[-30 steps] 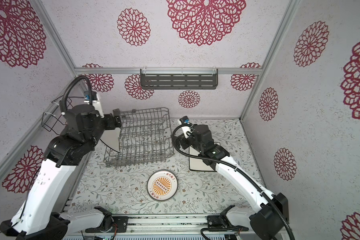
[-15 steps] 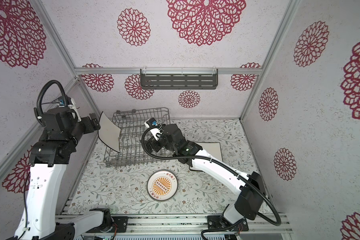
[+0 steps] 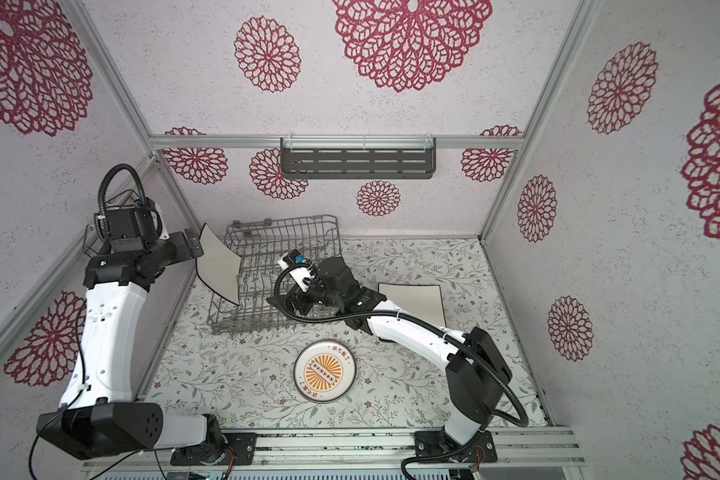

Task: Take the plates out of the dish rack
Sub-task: 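Move the left gripper to the last rack plate while the right hovers, then close the left gripper on the top edge of the rack plate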

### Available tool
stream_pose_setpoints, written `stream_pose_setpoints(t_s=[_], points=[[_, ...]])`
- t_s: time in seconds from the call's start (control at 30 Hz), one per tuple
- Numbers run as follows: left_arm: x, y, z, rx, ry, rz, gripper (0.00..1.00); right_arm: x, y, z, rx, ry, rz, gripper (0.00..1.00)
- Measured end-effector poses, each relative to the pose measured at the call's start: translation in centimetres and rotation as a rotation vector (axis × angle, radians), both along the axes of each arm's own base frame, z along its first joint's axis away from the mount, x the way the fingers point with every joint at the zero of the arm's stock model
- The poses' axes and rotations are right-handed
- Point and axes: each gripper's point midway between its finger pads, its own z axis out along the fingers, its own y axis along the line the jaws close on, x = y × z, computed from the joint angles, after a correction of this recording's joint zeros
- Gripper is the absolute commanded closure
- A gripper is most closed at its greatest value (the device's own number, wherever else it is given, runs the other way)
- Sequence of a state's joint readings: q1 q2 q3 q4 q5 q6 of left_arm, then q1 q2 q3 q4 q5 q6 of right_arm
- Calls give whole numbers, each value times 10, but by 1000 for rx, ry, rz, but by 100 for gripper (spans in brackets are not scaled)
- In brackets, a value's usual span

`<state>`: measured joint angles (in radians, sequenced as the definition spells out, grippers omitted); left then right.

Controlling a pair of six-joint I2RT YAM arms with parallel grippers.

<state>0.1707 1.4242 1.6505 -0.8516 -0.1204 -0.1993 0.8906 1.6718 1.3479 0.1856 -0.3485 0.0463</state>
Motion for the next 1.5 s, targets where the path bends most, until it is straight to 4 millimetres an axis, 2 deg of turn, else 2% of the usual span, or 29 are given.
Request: stream_pose_setpoints(t_s=[0.1, 0.3, 0.63, 0.83, 1.0, 1.2, 1.33, 1.43, 1.5], points=[[9, 8, -18, -10, 46, 10, 5, -5, 8, -10, -5, 22, 54, 11], [23, 24, -36, -37, 89, 30, 10, -9, 20, -22, -5, 55, 119, 13], [54, 29, -71, -73, 176, 16, 13, 1, 41, -35, -12, 78, 163, 15], [75, 34, -86, -80, 201, 14, 19, 20, 54, -49, -10, 100, 186, 15], [91, 36, -107, -90, 238, 7, 22, 38, 60, -56, 3, 119, 193, 15], [100, 36, -131, -109, 293, -4, 30, 56, 62, -67, 24, 157, 191, 16], [106, 37, -143, -118, 315, -10, 39, 65, 63, -76, 32, 187, 186, 16], [106, 36, -154, -126, 340, -13, 51, 69, 62, -79, 41, 198, 183, 17], [107, 35, -157, -129, 351, -22, 53, 72, 61, -78, 46, 203, 181, 17]])
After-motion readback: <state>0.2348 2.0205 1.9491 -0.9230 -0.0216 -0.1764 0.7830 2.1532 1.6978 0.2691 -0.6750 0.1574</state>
